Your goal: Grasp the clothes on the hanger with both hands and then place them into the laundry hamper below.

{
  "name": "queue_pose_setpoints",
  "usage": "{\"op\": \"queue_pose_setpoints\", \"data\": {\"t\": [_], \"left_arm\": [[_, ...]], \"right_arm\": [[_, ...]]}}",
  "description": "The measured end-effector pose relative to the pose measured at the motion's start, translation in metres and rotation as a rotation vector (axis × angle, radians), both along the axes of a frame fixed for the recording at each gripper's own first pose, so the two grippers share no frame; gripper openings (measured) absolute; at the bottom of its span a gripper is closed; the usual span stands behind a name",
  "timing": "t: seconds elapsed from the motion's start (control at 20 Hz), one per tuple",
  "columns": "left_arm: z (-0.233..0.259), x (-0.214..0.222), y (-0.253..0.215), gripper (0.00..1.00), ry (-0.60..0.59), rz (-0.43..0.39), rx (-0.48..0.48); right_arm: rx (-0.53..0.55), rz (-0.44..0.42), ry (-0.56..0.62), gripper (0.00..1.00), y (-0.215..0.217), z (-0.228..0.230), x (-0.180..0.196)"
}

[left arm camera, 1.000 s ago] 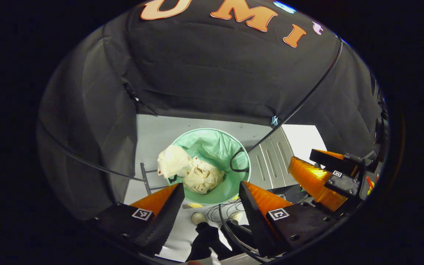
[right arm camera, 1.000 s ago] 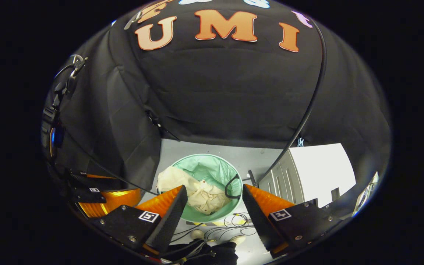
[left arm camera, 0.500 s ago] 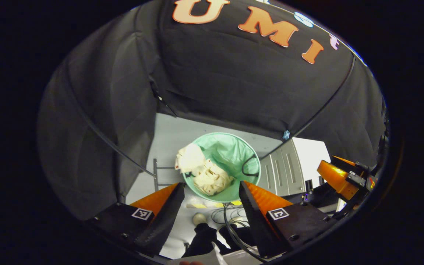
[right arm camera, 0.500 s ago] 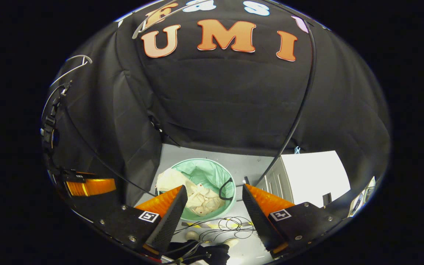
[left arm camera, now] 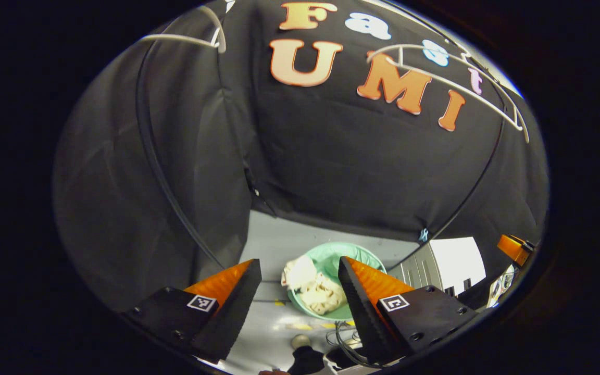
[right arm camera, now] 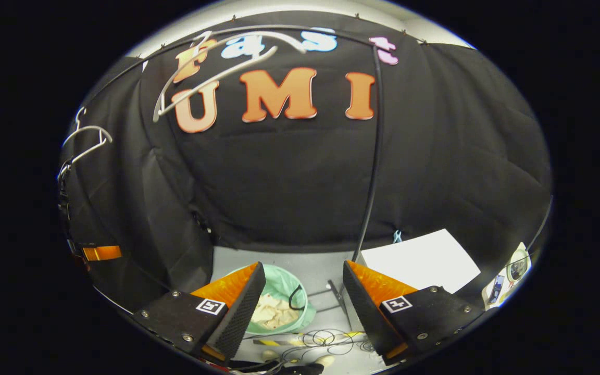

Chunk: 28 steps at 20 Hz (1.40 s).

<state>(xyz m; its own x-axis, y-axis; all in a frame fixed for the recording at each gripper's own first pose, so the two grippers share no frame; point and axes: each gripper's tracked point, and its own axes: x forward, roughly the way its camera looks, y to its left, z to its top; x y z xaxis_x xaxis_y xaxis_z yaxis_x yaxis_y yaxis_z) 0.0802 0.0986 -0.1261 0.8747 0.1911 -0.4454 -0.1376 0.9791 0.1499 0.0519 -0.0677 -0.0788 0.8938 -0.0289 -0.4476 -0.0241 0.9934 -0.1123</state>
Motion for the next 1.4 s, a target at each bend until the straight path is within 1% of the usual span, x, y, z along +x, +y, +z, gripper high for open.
{"op": "queue_pose_setpoints", "data": {"t": [0.05,0.1,0.2,0.25,0.3,0.35,0.4,0.45,0.5,0.6,0.65,0.7,0.75,0.8,0.85,0.9,1.0,1.1,1.15,1.3,1.4], "left_arm": [[0.013,-0.001,0.002,0.94,-0.043,-0.009,0.011],[0.030,0.001,0.000,0.98,-0.083,-0.018,0.017],[0.063,0.006,-0.011,1.00,-0.162,-0.042,0.032],[0.077,0.005,-0.017,0.98,-0.199,-0.057,0.044],[0.089,0.005,-0.021,1.00,-0.226,-0.069,0.059],[0.101,0.017,-0.023,1.00,-0.254,-0.079,0.075],[0.113,0.019,-0.025,0.97,-0.282,-0.087,0.086],[0.125,0.017,-0.029,0.97,-0.308,-0.093,0.090],[0.134,0.015,-0.031,1.00,-0.331,-0.098,0.091],[0.151,0.010,-0.034,0.94,-0.379,-0.103,0.104],[0.161,0.008,-0.033,0.97,-0.404,-0.104,0.119],[0.171,0.005,-0.031,0.94,-0.442,-0.102,0.138],[0.179,0.007,-0.030,1.00,-0.478,-0.104,0.155],[0.180,0.007,-0.028,0.97,-0.482,-0.101,0.169],[0.178,0.006,-0.027,0.97,-0.476,-0.097,0.176],[0.176,0.006,-0.025,1.00,-0.471,-0.094,0.178],[0.174,0.006,-0.023,1.00,-0.464,-0.088,0.172],[0.174,0.005,-0.018,0.97,-0.464,-0.085,0.164],[0.174,0.005,-0.016,1.00,-0.464,-0.084,0.159],[0.174,0.003,-0.011,1.00,-0.465,-0.078,0.141],[0.175,0.003,-0.011,0.97,-0.471,-0.079,0.120]], "right_arm": [[-0.007,-0.008,-0.037,0.94,-0.008,0.017,0.002],[-0.019,-0.016,-0.068,0.94,-0.015,0.033,0.002],[-0.036,-0.023,-0.127,0.94,-0.025,0.065,0.000],[-0.040,-0.023,-0.156,0.94,-0.023,0.077,0.000],[-0.046,-0.020,-0.186,0.94,-0.023,0.089,-0.002],[-0.055,-0.018,-0.214,0.94,-0.023,0.101,-0.003],[-0.063,-0.013,-0.240,0.99,-0.026,0.113,-0.008],[-0.067,-0.004,-0.265,0.94,-0.025,0.123,-0.011],[-0.063,0.007,-0.291,0.94,-0.023,0.131,-0.013],[-0.057,0.021,-0.334,0.94,-0.018,0.147,-0.015],[-0.057,0.028,-0.354,0.94,-0.015,0.152,-0.016],[-0.059,0.036,-0.372,0.93,-0.014,0.158,-0.015],[-0.065,0.042,-0.385,0.99,-0.012,0.160,-0.014],[-0.073,0.042,-0.385,0.89,-0.013,0.157,-0.013],[-0.078,0.039,-0.377,0.89,-0.013,0.153,-0.011],[-0.076,0.039,-0.371,0.89,-0.013,0.150,-0.011],[-0.074,0.040,-0.366,0.89,-0.011,0.148,-0.011],[-0.077,0.035,-0.366,0.89,-0.012,0.148,-0.010],[-0.074,0.034,-0.365,0.89,-0.011,0.148,-0.010],[-0.074,0.035,-0.372,0.89,-0.008,0.150,-0.012],[-0.072,0.038,-0.372,0.89,-0.006,0.148,-0.014]]}}
